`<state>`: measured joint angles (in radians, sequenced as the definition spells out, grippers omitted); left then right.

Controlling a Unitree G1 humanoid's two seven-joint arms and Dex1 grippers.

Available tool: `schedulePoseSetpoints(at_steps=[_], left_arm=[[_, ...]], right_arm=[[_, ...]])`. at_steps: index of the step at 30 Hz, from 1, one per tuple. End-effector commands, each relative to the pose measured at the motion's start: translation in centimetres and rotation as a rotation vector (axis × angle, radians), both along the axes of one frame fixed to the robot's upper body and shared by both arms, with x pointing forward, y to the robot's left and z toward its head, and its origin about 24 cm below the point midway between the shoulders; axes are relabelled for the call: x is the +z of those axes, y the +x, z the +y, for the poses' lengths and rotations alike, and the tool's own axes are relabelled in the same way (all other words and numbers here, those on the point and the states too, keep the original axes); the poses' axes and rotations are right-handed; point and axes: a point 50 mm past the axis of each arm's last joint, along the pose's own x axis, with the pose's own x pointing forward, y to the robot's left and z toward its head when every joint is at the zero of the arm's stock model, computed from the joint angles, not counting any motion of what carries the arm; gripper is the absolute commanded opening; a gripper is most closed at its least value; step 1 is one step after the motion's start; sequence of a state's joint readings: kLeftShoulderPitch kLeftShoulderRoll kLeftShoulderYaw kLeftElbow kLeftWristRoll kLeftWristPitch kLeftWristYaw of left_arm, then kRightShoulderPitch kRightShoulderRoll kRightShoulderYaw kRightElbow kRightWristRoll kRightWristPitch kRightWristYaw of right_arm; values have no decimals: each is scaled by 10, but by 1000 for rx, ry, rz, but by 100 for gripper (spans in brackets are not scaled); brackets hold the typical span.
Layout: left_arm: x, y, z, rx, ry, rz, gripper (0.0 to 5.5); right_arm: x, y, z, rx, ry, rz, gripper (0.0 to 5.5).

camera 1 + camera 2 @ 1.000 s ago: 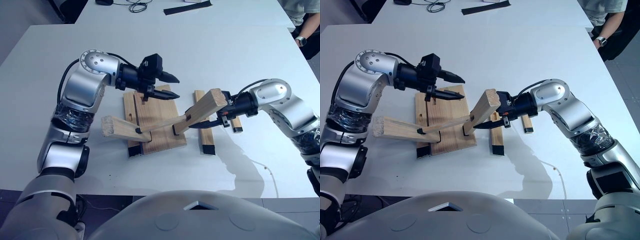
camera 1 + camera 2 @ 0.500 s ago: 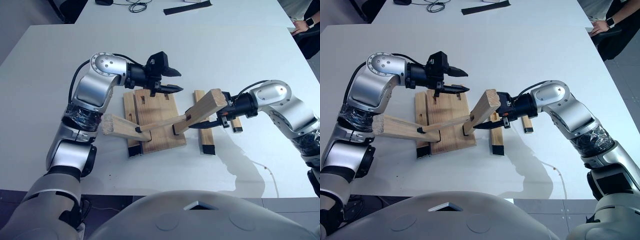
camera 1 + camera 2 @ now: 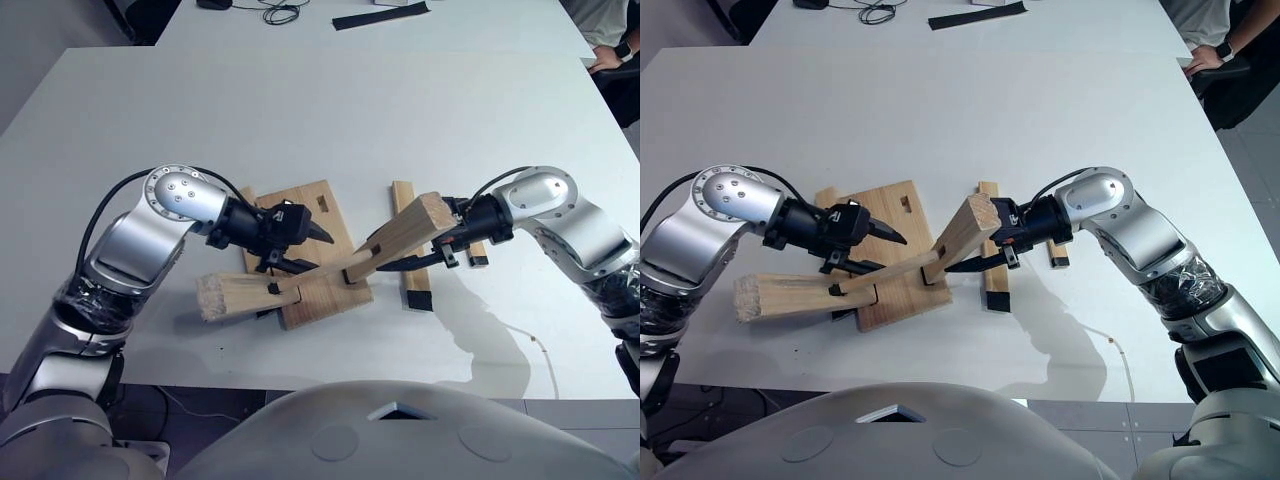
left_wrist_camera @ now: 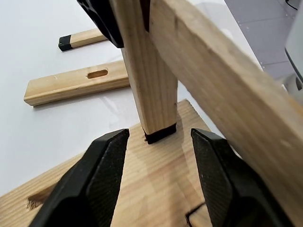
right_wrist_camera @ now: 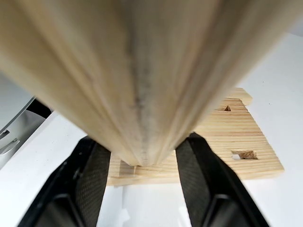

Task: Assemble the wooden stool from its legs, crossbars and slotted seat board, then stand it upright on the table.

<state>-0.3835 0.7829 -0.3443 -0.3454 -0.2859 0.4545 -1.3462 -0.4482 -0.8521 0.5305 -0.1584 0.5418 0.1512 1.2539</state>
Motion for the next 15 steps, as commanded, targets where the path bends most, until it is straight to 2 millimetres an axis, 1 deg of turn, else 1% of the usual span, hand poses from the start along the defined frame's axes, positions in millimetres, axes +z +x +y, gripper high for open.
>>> schedulePoseSetpoints(at_steps=[1,5,7,9,11,12,15], left_arm=[[16,23,-15,73,-110,-78,246],[37,52,-6,250,-202,-164,246],[45,65,8,342,-212,-219,246],[48,73,29,423,-187,-276,246],[45,72,52,466,-128,-319,246],[41,68,62,472,-89,-335,246],[26,52,85,447,17,-354,246]], right_arm=[[-51,-10,-32,-167,-378,130,204],[-47,-9,-38,-181,-388,122,204],[-43,-9,-44,-197,-398,118,204],[-40,-9,-51,-217,-406,117,204],[-38,-11,-58,-238,-417,117,204],[-36,-12,-62,-249,-425,117,195],[-31,-19,-75,-288,-446,123,145]])
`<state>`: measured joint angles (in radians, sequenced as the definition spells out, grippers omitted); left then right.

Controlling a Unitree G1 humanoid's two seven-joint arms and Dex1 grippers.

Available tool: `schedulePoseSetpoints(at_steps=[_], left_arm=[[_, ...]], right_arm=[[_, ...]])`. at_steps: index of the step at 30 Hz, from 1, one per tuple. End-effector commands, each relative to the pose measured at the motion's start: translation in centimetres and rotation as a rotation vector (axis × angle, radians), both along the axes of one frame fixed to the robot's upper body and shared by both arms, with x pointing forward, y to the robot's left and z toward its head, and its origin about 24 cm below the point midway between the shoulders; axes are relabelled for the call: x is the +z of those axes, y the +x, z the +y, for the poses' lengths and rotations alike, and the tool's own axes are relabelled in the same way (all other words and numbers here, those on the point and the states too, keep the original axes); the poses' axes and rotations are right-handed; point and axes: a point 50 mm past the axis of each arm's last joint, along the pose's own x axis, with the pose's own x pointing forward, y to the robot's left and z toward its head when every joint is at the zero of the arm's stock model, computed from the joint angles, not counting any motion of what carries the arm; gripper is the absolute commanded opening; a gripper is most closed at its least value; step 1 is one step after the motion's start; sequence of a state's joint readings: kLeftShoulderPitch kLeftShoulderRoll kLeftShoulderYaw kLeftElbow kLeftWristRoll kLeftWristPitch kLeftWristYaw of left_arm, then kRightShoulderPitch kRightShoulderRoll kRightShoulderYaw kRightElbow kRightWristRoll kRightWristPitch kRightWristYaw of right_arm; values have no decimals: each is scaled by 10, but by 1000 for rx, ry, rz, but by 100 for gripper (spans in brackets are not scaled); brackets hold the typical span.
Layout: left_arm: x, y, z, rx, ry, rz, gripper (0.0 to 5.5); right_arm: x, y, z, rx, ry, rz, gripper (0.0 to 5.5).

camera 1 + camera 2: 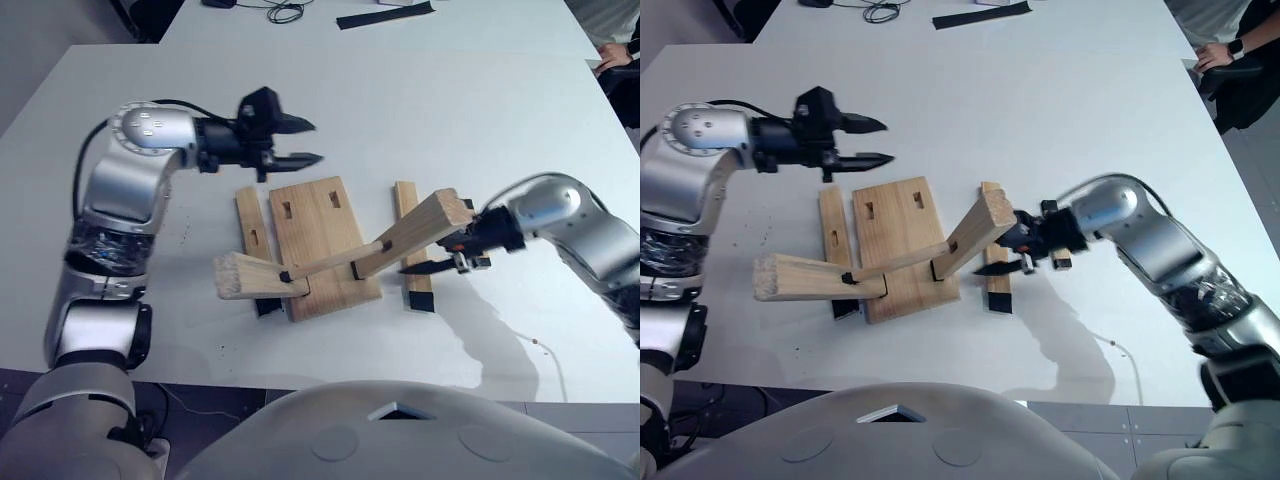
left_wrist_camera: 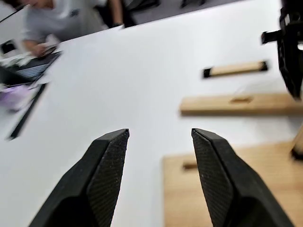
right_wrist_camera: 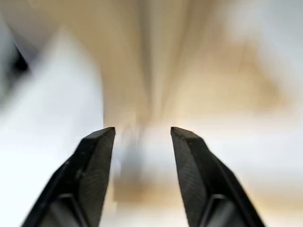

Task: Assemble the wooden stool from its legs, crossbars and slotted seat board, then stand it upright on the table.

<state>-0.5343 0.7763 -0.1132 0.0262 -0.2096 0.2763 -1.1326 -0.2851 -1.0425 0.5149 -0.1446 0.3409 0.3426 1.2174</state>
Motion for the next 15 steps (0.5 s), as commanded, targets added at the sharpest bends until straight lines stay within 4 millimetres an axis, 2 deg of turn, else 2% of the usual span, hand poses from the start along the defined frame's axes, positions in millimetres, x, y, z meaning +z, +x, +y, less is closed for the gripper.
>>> schedulePoseSetpoints(at_steps=[1,4,8,15], left_arm=[[-21,-23,27,-15,137,19,246],[-33,-47,36,-22,159,66,246],[-57,-82,34,-88,216,134,246],[-84,-73,17,-52,276,37,246]], right_arm=[[13,-7,-13,-30,-22,-30,130],[21,-12,-13,-44,-5,-45,87],[29,-16,-7,-68,46,-86,14],[41,-9,-5,-118,77,-178,3]])
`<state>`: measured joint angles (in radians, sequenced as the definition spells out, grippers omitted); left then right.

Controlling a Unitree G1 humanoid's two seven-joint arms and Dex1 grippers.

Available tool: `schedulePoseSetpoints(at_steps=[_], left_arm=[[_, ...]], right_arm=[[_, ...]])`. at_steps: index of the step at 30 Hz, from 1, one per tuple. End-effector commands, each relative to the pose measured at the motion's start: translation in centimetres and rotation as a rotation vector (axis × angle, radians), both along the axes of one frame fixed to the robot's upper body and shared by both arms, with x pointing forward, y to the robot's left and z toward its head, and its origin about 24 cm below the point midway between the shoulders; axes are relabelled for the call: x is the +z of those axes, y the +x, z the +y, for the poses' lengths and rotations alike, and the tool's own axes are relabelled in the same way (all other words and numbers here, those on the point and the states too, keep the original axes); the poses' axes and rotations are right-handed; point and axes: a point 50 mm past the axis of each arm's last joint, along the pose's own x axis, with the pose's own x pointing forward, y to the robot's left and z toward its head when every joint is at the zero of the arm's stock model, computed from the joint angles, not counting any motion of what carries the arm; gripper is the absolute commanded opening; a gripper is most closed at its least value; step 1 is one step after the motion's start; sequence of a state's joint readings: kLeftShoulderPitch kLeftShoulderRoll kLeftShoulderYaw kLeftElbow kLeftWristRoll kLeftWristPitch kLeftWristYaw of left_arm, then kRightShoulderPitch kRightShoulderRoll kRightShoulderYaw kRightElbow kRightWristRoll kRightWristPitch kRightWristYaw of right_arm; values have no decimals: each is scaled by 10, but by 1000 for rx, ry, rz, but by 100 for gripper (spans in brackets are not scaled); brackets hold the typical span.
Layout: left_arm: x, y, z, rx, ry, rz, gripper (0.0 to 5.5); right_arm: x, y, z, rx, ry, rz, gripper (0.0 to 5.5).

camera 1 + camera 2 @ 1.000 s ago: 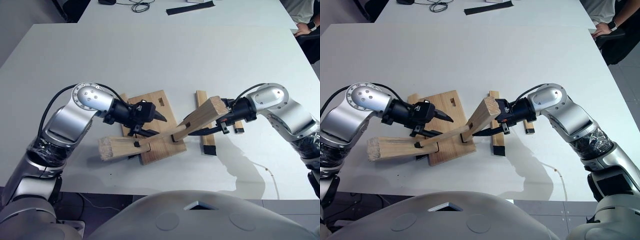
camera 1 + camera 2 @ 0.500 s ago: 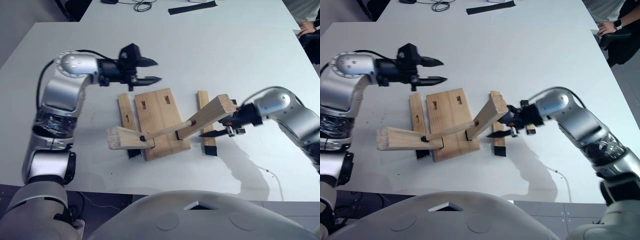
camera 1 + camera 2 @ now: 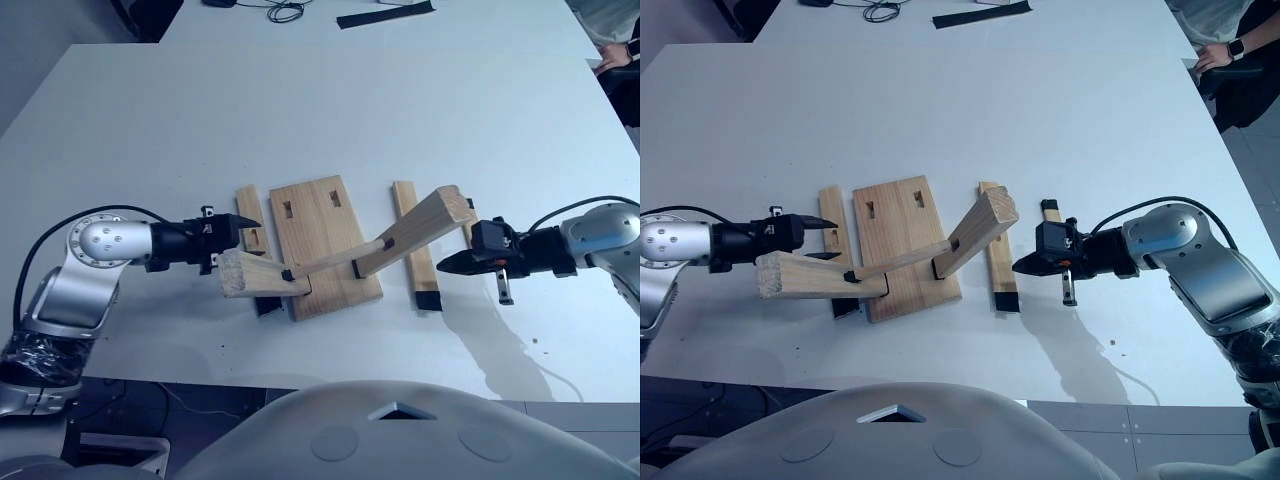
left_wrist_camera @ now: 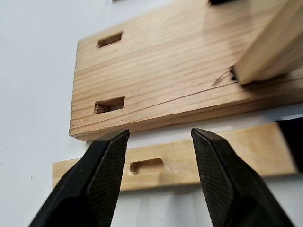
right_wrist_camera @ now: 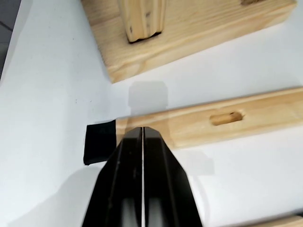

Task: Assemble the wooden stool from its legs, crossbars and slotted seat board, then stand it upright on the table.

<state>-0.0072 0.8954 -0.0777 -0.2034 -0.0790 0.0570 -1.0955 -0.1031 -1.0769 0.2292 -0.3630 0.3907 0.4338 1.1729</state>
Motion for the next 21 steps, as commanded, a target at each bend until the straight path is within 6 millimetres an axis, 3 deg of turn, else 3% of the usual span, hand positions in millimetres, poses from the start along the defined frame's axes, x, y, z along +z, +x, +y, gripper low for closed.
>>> schedulePoseSetpoints(at_steps=[1,10,21], left_arm=[[-11,9,-7,-2,50,-77,246],[-31,12,-4,-33,136,-108,246],[-43,47,-38,-25,66,-146,246]], right_arm=[[8,7,1,-37,16,-67,3],[12,9,3,-80,50,-120,3],[1,0,12,-91,69,-107,3]])
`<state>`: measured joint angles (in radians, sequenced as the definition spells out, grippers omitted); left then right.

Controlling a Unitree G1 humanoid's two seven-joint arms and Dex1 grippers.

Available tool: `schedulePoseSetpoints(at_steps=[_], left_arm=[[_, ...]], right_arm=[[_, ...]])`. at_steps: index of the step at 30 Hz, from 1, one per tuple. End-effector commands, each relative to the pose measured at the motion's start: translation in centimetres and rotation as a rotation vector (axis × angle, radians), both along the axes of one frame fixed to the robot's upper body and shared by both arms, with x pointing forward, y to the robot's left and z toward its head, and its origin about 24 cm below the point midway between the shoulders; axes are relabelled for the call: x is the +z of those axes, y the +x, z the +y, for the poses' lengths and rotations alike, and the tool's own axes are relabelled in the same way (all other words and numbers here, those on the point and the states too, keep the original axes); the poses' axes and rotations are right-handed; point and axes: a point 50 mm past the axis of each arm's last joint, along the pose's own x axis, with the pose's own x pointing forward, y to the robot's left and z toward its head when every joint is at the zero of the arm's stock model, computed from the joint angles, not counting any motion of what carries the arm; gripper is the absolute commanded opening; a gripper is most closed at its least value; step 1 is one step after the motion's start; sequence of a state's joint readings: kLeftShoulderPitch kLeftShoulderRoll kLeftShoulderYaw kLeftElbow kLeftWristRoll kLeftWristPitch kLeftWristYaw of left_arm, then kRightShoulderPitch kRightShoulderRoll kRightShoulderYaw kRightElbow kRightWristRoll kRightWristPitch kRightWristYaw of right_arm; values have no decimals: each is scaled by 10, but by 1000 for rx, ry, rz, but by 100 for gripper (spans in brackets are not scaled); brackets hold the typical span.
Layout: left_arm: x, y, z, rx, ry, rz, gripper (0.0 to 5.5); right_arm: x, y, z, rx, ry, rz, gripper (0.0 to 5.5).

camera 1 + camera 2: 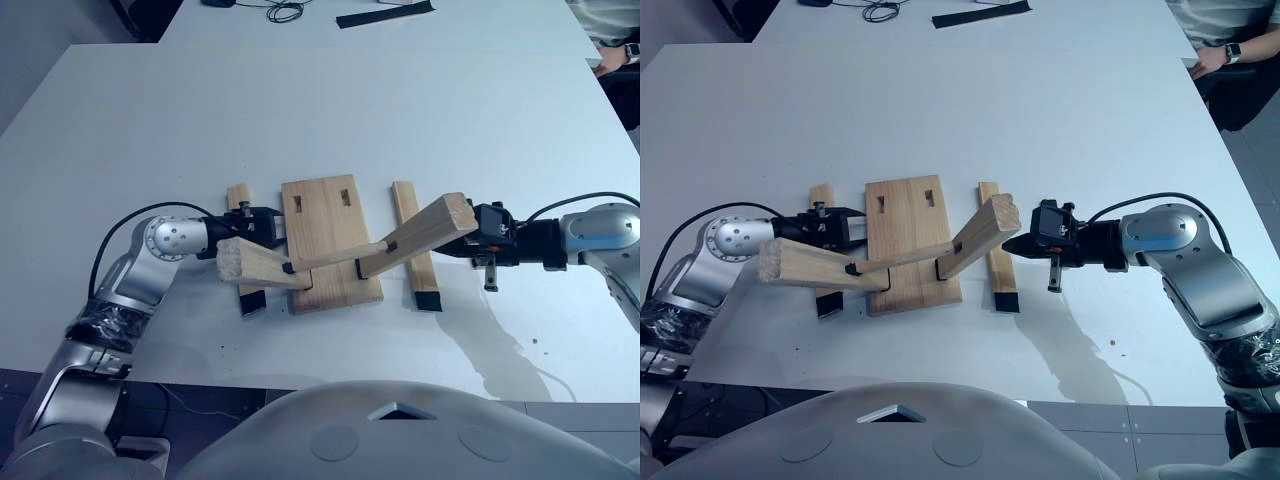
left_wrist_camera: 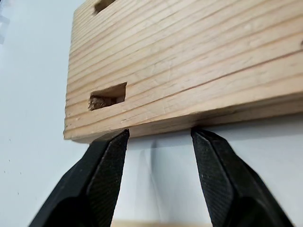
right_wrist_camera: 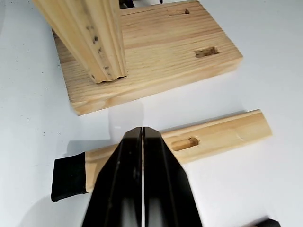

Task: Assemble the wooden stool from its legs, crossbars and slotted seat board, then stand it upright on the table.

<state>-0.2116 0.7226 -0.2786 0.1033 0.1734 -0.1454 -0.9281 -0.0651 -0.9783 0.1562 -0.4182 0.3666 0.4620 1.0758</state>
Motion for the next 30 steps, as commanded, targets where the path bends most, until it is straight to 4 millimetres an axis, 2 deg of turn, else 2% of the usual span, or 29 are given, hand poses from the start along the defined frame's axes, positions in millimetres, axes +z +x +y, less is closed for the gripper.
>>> schedulePoseSetpoints(at_steps=[1,6,9,13,16,18,21,25,30], left_arm=[[-4,14,-12,12,-18,-12,246],[3,30,-22,49,-79,-62,246],[15,28,-13,50,-97,-87,246],[37,11,10,29,-88,-100,246],[42,-4,23,-4,-33,-96,246],[44,-16,26,-48,-3,-82,246],[41,-35,18,-116,-22,-33,246],[34,-54,10,-173,-45,20,246],[35,-53,11,-168,-43,18,246]], right_arm=[[-2,-3,3,-3,-3,-2,3],[0,-5,5,-15,13,-12,3],[5,-7,1,-39,22,-34,3],[14,-14,-8,-72,46,-44,64],[18,-23,-11,-72,57,-37,118],[21,-32,-11,-52,67,-24,149],[27,-38,-8,-38,83,-29,194],[33,-39,0,-4,101,-49,194],[38,-37,4,8,110,-79,194]])
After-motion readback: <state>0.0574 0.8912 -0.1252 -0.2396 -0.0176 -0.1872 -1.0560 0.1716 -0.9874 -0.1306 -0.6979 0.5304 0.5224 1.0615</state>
